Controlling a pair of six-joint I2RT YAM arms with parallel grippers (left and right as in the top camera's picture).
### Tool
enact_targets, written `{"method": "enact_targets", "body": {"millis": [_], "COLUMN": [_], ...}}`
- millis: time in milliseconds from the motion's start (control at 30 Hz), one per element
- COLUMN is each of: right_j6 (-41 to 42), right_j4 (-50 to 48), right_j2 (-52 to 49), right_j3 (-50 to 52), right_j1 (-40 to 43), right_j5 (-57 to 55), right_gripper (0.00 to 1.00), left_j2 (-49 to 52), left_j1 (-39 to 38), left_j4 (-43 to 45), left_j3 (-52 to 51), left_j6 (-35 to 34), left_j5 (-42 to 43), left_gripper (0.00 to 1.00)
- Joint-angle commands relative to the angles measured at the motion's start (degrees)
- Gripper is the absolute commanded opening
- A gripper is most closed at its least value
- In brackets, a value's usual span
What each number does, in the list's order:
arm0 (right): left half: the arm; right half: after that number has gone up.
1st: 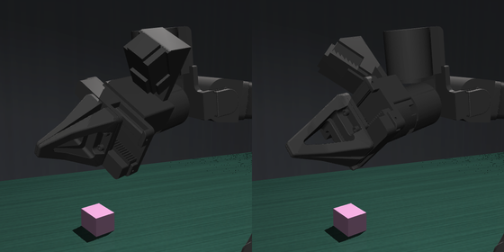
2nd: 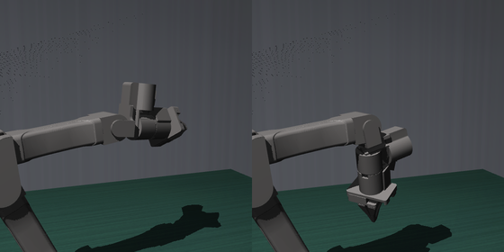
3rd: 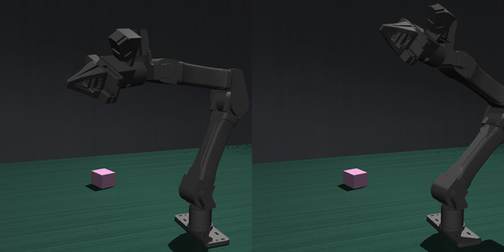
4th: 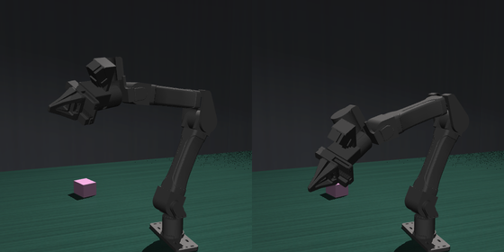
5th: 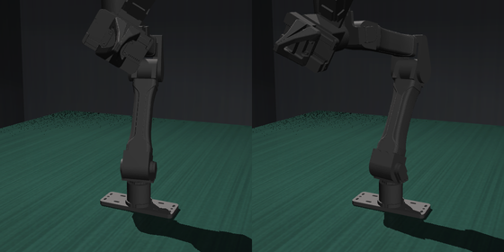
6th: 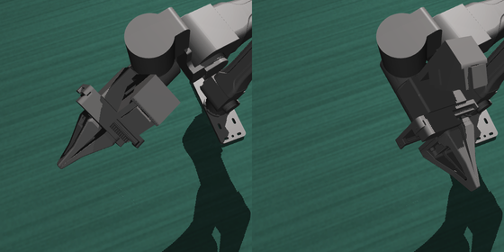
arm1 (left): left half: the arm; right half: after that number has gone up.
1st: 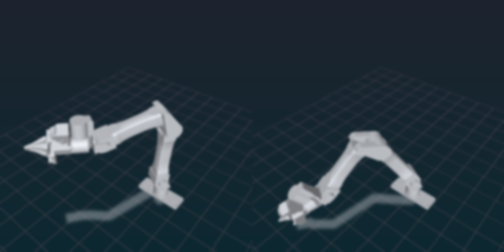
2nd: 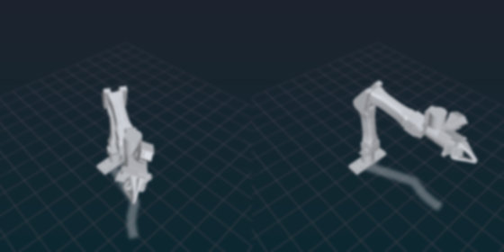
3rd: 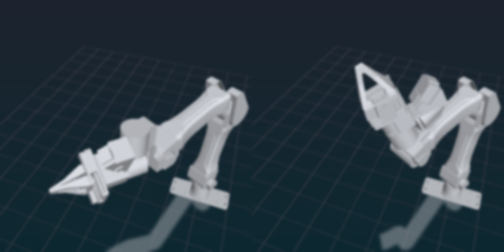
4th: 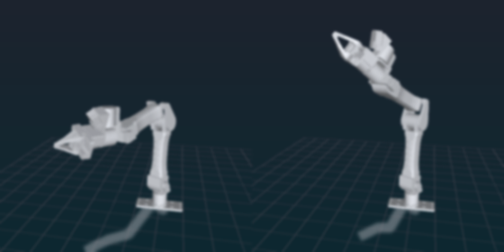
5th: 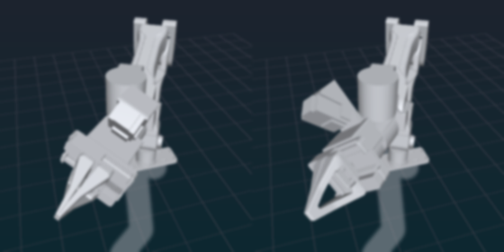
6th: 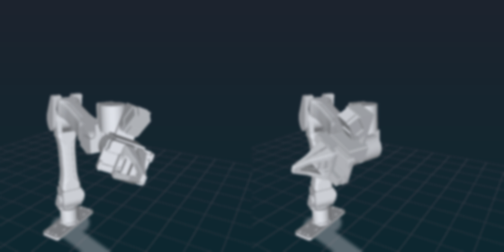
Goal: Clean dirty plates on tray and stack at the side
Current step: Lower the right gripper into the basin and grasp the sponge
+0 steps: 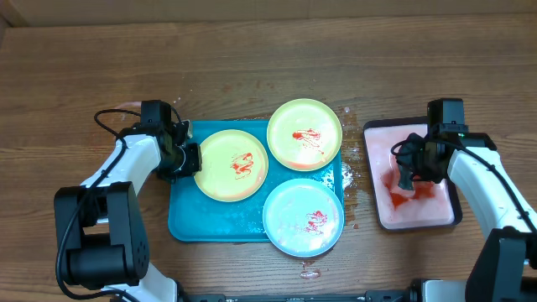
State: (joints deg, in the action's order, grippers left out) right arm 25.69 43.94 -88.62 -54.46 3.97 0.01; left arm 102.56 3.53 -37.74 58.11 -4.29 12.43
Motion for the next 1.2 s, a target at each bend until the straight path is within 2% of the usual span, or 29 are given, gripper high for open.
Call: {"method": "enact_targets", "body": {"millis": [0, 400, 533, 800, 933, 1167], "right_j6": [0.0, 2.8, 2.8, 4.4, 4.5, 3.7], "right_j4": [-0.4, 0.0, 0.1, -0.6, -0.9, -0.7], "right_j2": [-2.1, -6.7, -6.7, -6.7, -6.7, -5.8], "right_j3": [-1.0, -0.9, -0.8, 2.9, 3.5, 2.3], "right_j1": [-0.2, -0.2, -0.1, -0.1, -0.1, -0.2], "right_j5": [0.1, -2.1, -2.1, -2.1, -2.1, -2.1], "right_gripper": [0.33, 0.37, 0.29, 0.25, 0.04, 0.04], "left_j2": [3.1, 3.1, 3.1, 3.1, 3.1, 3.1], "left_j1": [0.3, 0.3, 0.3, 0.3, 0.3, 0.3], "left_j4": [0.5, 0.9, 1.0, 1.0, 0.9, 1.0], "left_j3": [-1.7, -1.7, -1.7, -1.7, -1.7, -1.7], "left_j6": [0.0, 0.0, 0.0, 0.0, 0.0, 0.0], "left_j5": [-2.3, -2.3, -2.3, -2.3, -2.3, -2.3], "left_gripper": [0.04, 0.04, 0.04, 0.04, 0.04, 0.04]}}
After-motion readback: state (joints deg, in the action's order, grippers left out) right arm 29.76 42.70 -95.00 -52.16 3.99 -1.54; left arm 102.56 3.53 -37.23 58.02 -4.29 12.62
